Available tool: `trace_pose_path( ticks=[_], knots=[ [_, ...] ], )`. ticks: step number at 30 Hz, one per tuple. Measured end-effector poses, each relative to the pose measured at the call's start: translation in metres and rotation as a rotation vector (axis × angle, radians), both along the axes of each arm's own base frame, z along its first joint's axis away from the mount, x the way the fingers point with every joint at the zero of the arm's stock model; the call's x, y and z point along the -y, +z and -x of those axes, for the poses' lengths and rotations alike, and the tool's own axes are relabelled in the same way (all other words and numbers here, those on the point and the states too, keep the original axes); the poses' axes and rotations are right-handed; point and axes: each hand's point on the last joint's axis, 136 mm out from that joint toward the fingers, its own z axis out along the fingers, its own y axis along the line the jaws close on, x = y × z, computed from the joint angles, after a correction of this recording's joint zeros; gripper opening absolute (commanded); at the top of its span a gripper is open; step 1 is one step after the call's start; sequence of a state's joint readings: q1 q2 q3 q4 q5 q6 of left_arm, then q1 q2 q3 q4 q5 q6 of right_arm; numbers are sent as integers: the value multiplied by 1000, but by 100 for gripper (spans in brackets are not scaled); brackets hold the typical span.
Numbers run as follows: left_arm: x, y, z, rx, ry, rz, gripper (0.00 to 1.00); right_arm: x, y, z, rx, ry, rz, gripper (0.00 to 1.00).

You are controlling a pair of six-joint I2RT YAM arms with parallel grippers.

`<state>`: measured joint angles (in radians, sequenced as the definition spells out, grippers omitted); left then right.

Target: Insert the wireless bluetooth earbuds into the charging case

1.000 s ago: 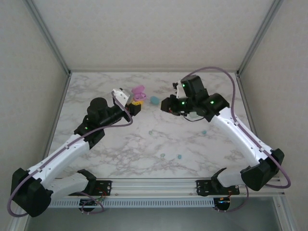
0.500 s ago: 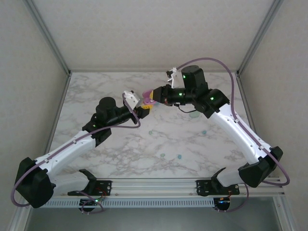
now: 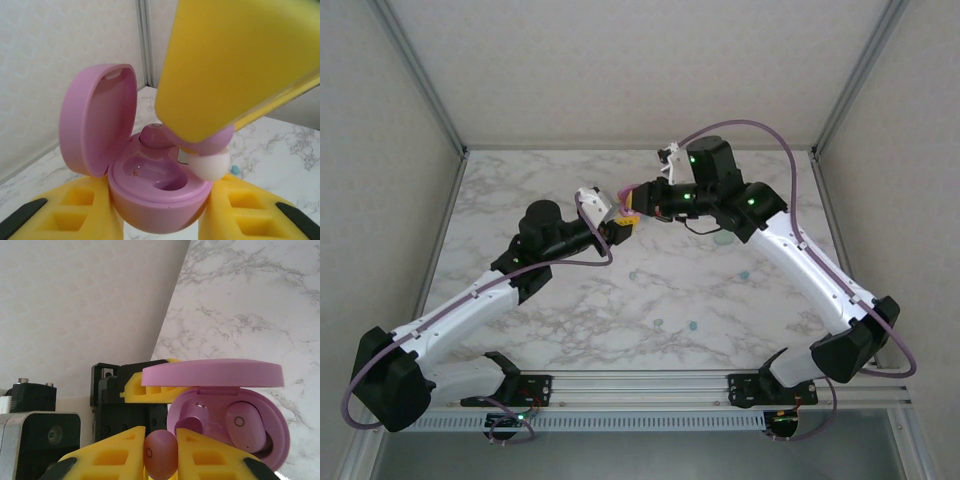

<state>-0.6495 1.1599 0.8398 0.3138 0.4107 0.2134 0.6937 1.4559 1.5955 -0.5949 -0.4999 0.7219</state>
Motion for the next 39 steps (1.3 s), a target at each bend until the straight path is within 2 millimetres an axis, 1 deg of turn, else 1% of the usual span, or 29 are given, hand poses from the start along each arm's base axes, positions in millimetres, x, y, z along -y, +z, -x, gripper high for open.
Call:
trace_pose_path(
  ticks=[6, 13, 20, 26, 39],
  knots=[
    [1, 1, 1, 2, -4, 1, 29, -3, 0, -6, 12, -19, 20, 19],
    [1, 1, 1, 0, -2, 0, 29, -5, -8, -12, 18, -32, 73, 19],
    [1, 1, 1, 0, -3, 0, 29, -5, -7, -8, 22, -17, 109, 22],
    [1, 1, 1, 0, -3, 0, 29, -4, -9, -9, 24, -18, 139, 24],
    [1, 0, 0, 0, 1, -1, 29, -6, -9, -8, 10, -6, 170, 25]
  ],
)
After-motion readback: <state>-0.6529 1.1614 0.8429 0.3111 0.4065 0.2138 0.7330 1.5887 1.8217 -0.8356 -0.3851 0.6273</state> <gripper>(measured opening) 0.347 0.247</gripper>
